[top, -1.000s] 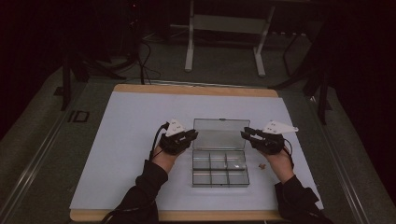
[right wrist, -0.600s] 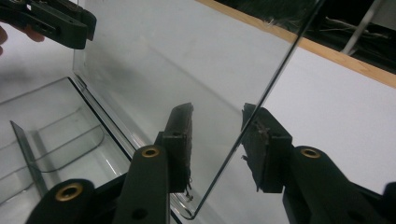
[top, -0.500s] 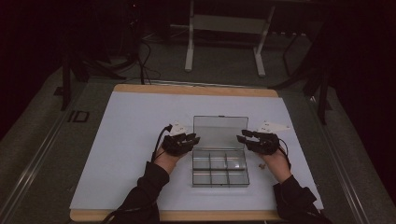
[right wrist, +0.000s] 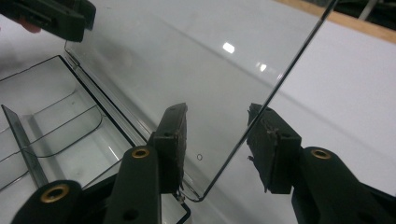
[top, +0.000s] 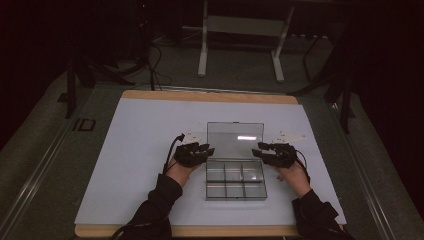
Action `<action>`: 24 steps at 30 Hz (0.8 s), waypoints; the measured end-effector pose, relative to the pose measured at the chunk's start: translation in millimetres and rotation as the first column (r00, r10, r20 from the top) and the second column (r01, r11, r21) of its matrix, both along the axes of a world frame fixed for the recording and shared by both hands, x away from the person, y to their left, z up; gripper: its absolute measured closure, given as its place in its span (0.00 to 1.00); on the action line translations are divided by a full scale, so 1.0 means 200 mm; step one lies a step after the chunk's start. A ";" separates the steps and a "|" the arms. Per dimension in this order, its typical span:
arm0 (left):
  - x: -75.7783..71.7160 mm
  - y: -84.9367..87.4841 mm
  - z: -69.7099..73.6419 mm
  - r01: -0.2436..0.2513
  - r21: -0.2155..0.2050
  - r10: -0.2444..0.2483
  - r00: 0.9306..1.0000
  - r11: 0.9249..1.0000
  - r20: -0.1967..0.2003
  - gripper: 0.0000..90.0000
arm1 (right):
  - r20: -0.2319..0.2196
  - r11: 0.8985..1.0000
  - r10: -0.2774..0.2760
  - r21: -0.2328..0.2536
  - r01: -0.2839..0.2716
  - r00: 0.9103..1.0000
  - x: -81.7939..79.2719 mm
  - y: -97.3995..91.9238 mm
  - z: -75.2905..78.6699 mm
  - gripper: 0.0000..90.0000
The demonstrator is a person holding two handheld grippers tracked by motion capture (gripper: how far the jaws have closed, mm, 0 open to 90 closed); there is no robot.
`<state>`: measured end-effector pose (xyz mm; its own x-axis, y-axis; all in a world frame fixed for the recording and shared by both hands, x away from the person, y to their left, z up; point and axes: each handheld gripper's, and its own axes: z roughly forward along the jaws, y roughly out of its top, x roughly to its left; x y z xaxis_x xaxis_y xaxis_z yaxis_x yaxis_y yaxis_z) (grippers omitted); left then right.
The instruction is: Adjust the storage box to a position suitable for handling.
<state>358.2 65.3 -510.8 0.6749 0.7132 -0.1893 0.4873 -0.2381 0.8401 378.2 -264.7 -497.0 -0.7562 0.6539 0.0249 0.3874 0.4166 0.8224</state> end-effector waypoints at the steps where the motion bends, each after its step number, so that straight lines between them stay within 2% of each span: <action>1: 0.00 0.00 0.00 -0.002 -0.009 0.002 1.000 1.000 -0.007 0.76 | -0.003 1.000 -0.001 -0.001 0.001 1.000 0.00 0.00 0.00 0.63; 5: 0.01 0.00 0.00 -0.004 -0.010 0.004 1.000 1.000 -0.021 0.75 | -0.023 1.000 -0.008 -0.010 0.008 1.000 0.01 0.01 0.00 0.62; 12: 0.02 -0.01 -0.01 -0.012 0.011 0.012 0.999 1.000 -0.032 0.72 | -0.054 1.000 -0.021 0.000 0.021 0.998 0.01 0.00 -0.01 0.61; 17: 0.03 -0.01 -0.02 -0.013 -0.007 0.012 0.998 1.000 -0.057 0.70 | -0.083 1.000 -0.028 0.009 0.029 0.996 0.02 0.00 -0.02 0.60; 22: 0.04 -0.02 -0.03 -0.006 0.000 0.006 0.997 1.000 -0.080 0.64 | -0.126 0.999 -0.039 0.000 0.039 0.991 0.04 0.01 -0.02 0.58; 24: 0.05 -0.01 -0.04 -0.010 -0.018 0.008 0.995 1.000 -0.095 0.63 | -0.155 0.998 -0.059 0.003 0.060 0.986 0.04 0.01 -0.02 0.58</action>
<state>367.3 62.6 -518.0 0.6469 0.7150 -0.2649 0.5669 -0.2186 0.7943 385.8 -262.9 -500.6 -0.7025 0.6971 0.1436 0.5341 0.3830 0.7537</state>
